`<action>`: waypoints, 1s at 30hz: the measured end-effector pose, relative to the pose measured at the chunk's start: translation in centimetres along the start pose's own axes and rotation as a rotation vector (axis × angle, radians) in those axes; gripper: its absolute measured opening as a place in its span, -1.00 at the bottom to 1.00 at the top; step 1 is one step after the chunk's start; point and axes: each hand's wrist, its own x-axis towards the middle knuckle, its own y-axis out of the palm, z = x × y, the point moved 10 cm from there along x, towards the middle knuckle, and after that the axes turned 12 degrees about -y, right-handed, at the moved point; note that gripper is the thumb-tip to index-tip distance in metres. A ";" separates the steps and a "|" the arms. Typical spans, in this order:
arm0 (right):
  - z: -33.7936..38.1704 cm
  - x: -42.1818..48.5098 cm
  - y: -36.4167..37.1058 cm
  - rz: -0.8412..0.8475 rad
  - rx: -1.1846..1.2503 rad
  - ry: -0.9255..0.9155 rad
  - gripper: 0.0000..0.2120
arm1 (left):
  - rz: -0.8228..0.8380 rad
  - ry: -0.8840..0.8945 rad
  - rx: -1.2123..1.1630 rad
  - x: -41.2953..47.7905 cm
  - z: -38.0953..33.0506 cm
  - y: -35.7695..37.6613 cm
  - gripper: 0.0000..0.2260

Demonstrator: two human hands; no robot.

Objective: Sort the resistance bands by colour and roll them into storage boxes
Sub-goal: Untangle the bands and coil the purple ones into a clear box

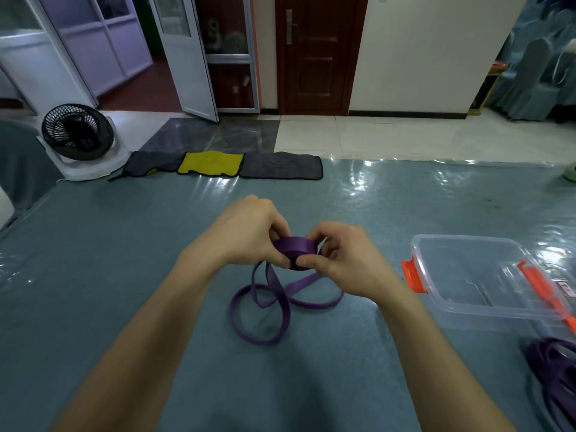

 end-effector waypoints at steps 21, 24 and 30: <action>0.5 -1.3 -2.6 -0.178 0.638 -0.008 -0.67 | -0.072 0.073 -0.726 -0.8 0.5 -1.6 -0.69; 0.4 -1.6 -2.7 0.007 0.107 0.033 -0.42 | -0.016 0.079 -0.371 -0.9 -1.1 -1.2 -0.70; 2.5 -0.5 -3.3 0.001 -0.109 -0.037 -0.78 | -0.074 0.197 -0.028 -0.9 -5.1 -2.4 -0.64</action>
